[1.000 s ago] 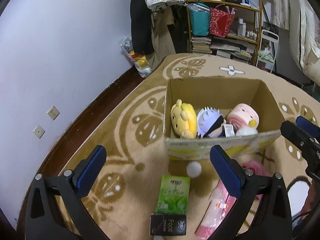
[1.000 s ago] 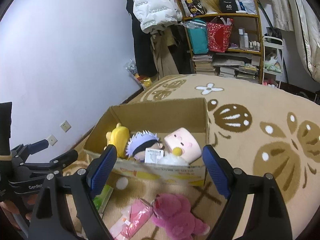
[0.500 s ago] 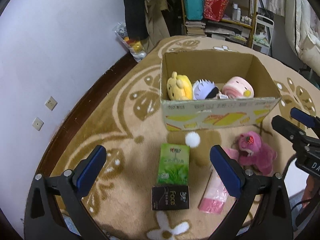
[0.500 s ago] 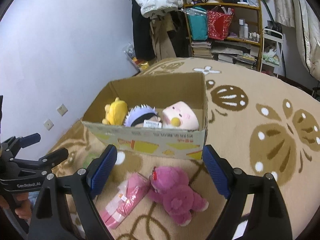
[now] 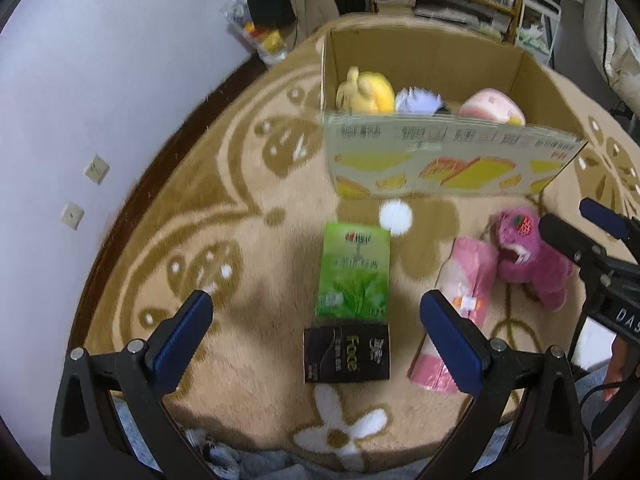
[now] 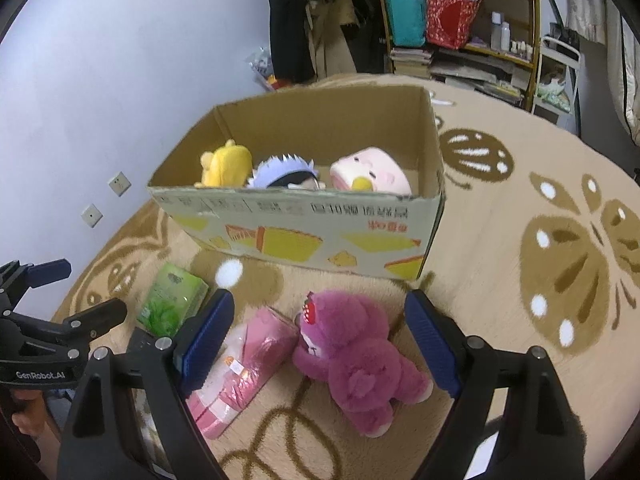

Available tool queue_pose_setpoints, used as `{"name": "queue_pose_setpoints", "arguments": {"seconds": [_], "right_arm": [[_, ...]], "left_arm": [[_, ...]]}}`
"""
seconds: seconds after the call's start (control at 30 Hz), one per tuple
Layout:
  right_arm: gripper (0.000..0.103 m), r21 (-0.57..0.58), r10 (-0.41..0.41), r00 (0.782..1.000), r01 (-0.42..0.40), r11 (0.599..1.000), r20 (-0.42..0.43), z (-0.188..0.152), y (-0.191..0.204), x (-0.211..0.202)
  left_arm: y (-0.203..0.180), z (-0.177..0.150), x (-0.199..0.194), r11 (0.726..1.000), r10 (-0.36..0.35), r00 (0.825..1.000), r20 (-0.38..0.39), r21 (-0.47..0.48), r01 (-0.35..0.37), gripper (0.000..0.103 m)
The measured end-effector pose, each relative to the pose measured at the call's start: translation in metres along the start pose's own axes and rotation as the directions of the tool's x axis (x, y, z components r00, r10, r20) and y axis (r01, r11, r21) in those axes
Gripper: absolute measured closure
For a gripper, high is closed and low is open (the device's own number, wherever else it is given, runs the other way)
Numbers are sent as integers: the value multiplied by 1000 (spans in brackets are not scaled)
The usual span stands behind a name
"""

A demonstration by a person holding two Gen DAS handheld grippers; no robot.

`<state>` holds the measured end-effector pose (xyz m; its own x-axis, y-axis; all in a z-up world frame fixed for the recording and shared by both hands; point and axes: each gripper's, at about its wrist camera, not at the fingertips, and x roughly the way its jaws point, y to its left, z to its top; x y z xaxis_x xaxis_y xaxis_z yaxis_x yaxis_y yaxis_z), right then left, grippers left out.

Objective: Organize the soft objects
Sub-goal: 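Withdraw both tools from the box toward the items on the rug, then grasp the black Face tissue pack with left tool while right tool grasps the magenta bear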

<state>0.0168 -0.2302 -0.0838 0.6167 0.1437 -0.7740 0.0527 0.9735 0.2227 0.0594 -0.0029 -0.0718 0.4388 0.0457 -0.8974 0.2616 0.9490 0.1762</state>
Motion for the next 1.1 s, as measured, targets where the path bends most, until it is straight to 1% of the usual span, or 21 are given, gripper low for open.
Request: {"name": "queue_pose_setpoints", "arguments": {"seconds": [0.1, 0.33, 0.47, 0.63, 0.73, 0.8, 0.9, 1.0, 1.1], "right_arm": [[12, 8, -8, 1000, 8, 1000, -26, -3, -3, 7], [12, 5, -20, 997, 20, 1000, -78, -7, -5, 23], [12, 11, -26, 994, 27, 1000, -104, -7, -9, 31], [12, 27, -26, 991, 30, 999, -128, -9, -15, 39], [13, 30, -39, 991, 44, 999, -129, -9, -18, 42], [18, 39, -38, 989, 44, 998, -142, -10, -20, 45], [22, 33, -45, 987, 51, 998, -156, -12, -20, 48], [25, 25, -42, 984, 47, 999, -173, -14, -19, 53], [28, 25, -34, 984, 39, 999, -175, -14, -19, 55]], "left_arm": [[3, -4, 11, 1000, -16, 998, -58, -15, 15, 1], [-2, -7, 29, 1000, -22, 991, -131, -4, 22, 1], [-3, -7, 34, 1000, -12, 991, -134, 3, 12, 1], [-6, -9, 47, 1000, 0, 983, -186, 16, 3, 1], [-7, -10, 49, 1000, 7, 983, -184, 26, -2, 1], [-7, -10, 49, 1000, 3, 983, -186, 26, 2, 1], [-7, -11, 55, 1000, 4, 980, -200, 27, 1, 1], [-10, -13, 62, 998, 45, 977, -211, 59, -33, 2], [-16, -15, 68, 996, 57, 973, -226, 86, -38, 3]]}}
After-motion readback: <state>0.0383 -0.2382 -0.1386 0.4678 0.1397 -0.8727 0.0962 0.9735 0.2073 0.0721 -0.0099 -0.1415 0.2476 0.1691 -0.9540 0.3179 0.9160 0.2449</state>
